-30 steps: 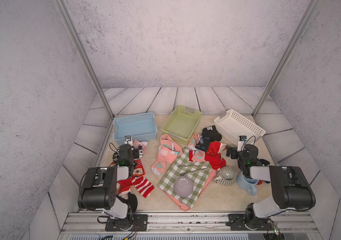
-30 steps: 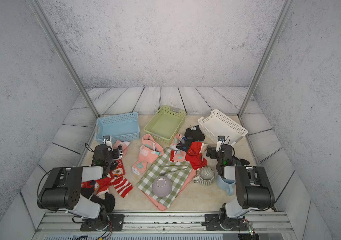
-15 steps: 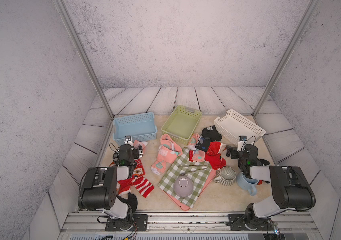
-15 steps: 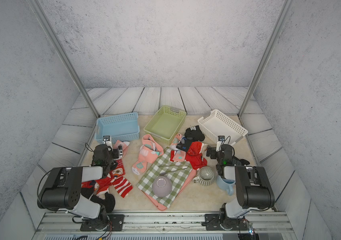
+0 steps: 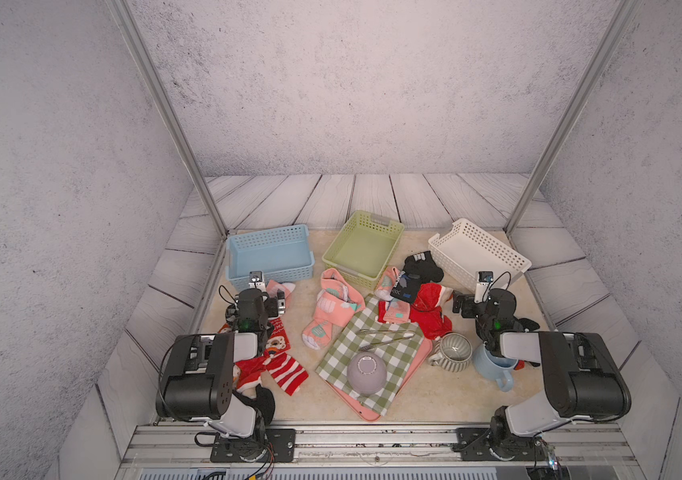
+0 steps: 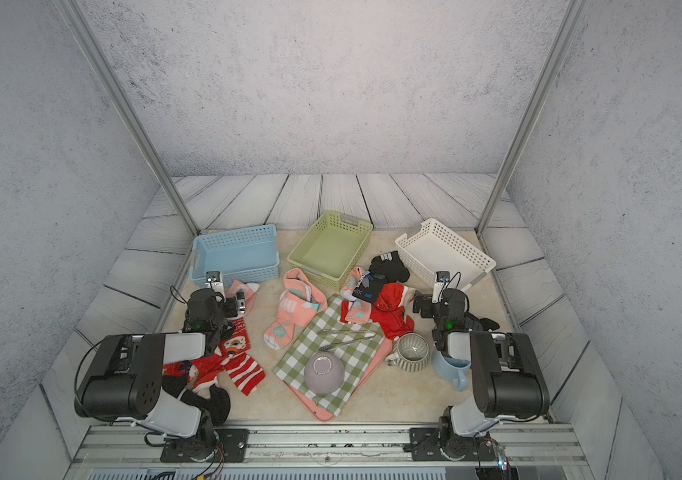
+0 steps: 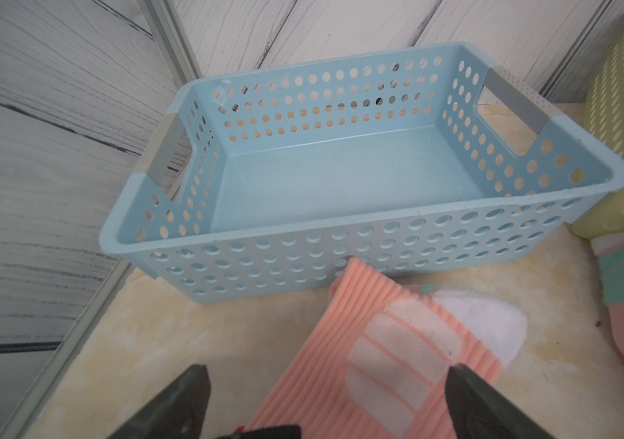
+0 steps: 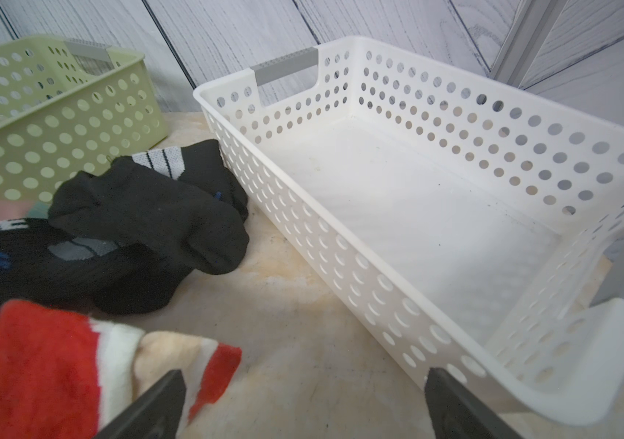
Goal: Sort the socks into the basket by color
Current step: Pick up the sock from the center of the board.
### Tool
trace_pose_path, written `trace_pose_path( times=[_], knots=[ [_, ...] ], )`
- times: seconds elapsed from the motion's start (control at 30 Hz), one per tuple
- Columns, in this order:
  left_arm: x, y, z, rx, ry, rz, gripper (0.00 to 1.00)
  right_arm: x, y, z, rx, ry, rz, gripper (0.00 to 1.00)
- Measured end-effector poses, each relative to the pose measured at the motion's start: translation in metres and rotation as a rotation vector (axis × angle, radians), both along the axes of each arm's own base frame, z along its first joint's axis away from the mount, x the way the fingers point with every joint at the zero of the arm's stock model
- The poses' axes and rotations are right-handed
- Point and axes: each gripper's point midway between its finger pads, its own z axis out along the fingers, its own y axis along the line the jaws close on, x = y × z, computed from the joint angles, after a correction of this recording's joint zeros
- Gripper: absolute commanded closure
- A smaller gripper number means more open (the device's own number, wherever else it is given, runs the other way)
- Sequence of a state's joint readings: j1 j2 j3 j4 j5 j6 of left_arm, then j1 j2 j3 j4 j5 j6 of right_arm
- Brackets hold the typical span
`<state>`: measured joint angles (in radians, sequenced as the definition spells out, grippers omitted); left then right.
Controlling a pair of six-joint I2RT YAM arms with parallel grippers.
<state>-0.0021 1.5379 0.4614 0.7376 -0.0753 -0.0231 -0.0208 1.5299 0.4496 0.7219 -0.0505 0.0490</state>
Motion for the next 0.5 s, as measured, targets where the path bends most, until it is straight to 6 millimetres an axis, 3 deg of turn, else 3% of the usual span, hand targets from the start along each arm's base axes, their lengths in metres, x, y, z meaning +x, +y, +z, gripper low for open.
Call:
trace_pose_path(
  times=[0.4,0.5],
  knots=[
    [0.0,0.001,0.0,0.0,-0.001,0.003,0.0,0.001,-0.007,-0.002,-0.003,0.038,-0.042,0.01],
    [-0.002,0.002,0.003,0.001,0.01,0.009,0.0,0.01,-0.015,0.016,0.011,0.07,-0.09,0.01]
  ],
)
